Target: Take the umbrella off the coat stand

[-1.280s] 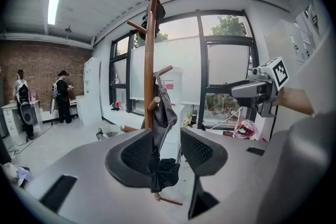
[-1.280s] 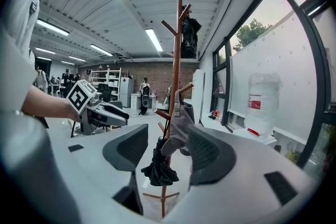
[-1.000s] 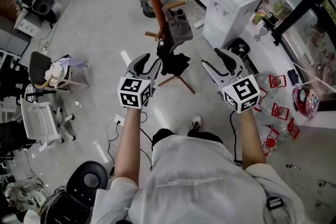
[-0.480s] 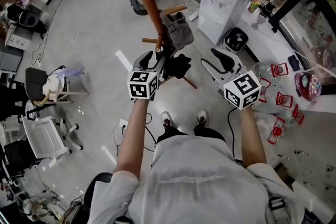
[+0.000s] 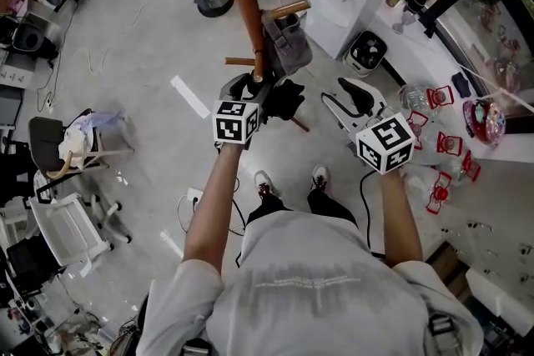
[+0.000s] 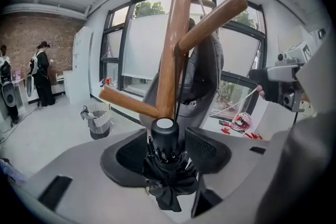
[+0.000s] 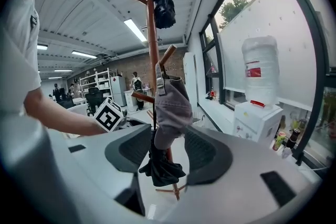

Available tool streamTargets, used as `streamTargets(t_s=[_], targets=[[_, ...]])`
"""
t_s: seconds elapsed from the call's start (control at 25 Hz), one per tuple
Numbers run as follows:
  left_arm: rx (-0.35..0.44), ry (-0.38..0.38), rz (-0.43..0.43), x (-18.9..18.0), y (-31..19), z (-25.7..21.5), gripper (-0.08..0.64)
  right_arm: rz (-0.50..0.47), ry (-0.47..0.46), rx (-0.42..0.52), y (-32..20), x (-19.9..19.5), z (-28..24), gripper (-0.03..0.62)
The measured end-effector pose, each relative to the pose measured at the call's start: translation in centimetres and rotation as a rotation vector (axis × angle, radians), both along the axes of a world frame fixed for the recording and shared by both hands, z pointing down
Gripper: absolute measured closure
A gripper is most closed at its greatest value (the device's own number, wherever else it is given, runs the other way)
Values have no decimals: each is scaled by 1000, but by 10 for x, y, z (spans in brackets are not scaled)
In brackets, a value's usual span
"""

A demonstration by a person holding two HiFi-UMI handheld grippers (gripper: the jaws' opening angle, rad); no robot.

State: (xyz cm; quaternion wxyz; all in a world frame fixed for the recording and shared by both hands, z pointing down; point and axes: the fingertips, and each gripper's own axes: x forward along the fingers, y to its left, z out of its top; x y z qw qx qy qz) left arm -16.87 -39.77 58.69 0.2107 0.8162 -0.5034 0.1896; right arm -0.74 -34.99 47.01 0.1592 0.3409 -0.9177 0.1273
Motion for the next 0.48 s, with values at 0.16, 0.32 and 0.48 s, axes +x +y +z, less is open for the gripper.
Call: streamTargets(t_s=[0.16,0.32,0.48], targets=[[8,9,-1,2,-6,8,319,11,18,-11,4,0,5,379],[42,5,-16,0,-13,7,314,26,25,-22,5,3,7,379],[59,-24,-28,0,-18,9,310,40,35,-30,8,6,11,379]])
